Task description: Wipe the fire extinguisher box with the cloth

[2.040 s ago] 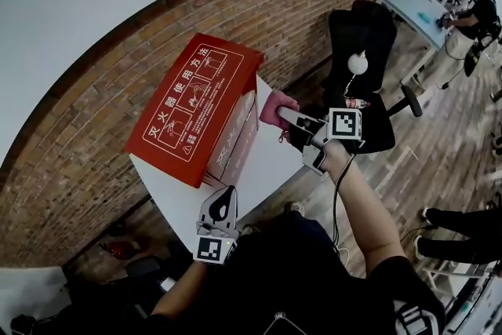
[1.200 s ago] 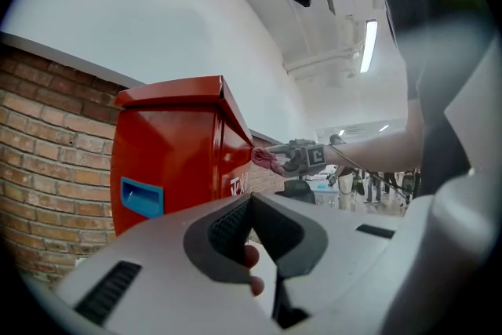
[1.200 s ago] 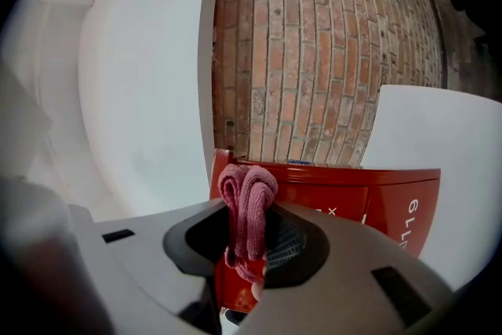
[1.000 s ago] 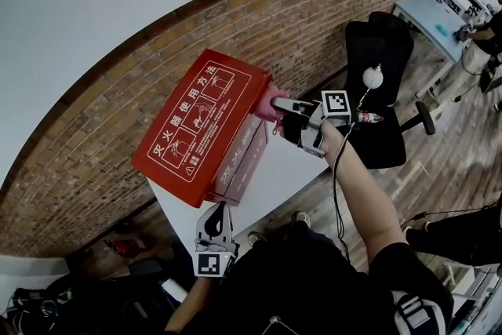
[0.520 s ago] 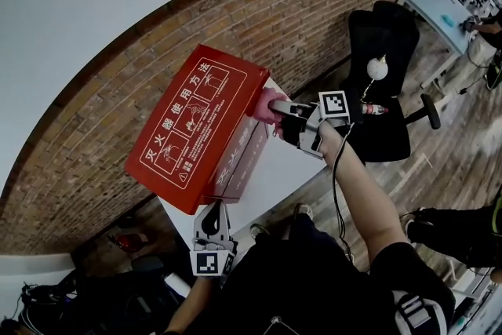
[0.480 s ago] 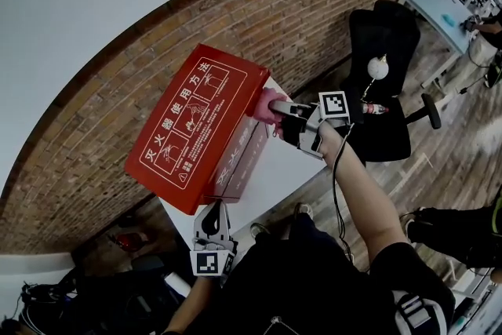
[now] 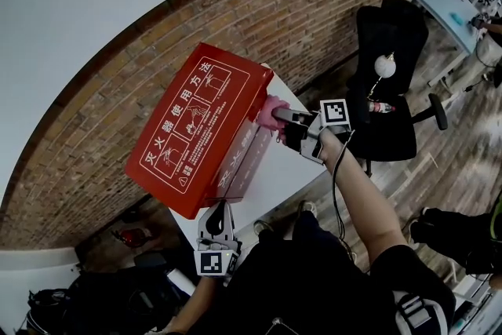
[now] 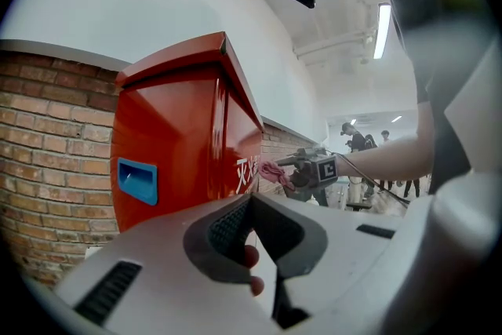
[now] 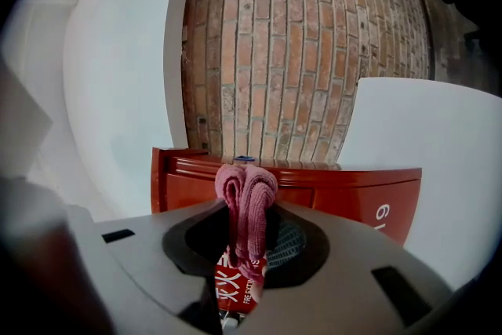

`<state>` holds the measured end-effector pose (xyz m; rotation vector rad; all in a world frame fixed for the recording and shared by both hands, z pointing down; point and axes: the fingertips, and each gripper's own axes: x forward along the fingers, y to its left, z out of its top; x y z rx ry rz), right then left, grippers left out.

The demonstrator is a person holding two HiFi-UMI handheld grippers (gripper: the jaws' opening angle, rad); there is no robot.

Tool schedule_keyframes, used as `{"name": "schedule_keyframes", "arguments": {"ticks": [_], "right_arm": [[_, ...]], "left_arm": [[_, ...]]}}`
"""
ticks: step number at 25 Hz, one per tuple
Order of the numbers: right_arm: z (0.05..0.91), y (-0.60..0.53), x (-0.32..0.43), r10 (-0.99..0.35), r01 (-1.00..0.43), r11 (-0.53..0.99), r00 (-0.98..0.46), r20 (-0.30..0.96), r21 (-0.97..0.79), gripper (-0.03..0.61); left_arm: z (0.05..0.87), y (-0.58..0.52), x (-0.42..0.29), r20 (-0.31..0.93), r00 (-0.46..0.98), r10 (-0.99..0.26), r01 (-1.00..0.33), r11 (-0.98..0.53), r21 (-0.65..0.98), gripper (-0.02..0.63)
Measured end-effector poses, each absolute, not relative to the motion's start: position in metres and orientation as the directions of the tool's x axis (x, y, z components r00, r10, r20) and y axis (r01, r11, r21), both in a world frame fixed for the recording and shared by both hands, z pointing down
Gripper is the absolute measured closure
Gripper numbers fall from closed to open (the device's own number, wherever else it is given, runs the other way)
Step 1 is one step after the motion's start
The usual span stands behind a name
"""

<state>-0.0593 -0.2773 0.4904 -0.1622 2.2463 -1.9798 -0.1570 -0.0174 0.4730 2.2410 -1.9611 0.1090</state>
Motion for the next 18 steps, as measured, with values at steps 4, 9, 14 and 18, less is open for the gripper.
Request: {"name": "schedule_keyframes", "arguments": {"ticks": [4, 9, 14, 18], "right_arm": [[0.504, -0.277, -0.06, -0.184, -0.002, 0.134, -0.983, -0.023, -0.991, 0.471], [0.525, -0.277, -0.061, -0.189, -0.016, 0.125, -0.982, -0.008, -0.992, 0.471], [0.551, -0.278, -0.061, -0.192, -0.039, 0.105, -0.981, 0.019, -0.994, 0.471], [0.563, -0.277, -0.061, -0.19, -0.049, 0.098, -0.981, 0.029, -0.994, 0.471]], "left_arm": [[0.472, -0.019, -0.156, 0.161, 0.133, -0.978, -0.99, -0.125, 0.061, 0.586], [0.474, -0.017, -0.155, 0.201, 0.109, -0.973, -0.993, -0.097, 0.067, 0.586], [0.474, -0.014, -0.153, 0.18, 0.105, -0.978, -0.994, -0.097, 0.055, 0.586], [0.477, -0.01, -0.152, 0.186, 0.095, -0.978, -0.995, -0.089, 0.042, 0.586]]}}
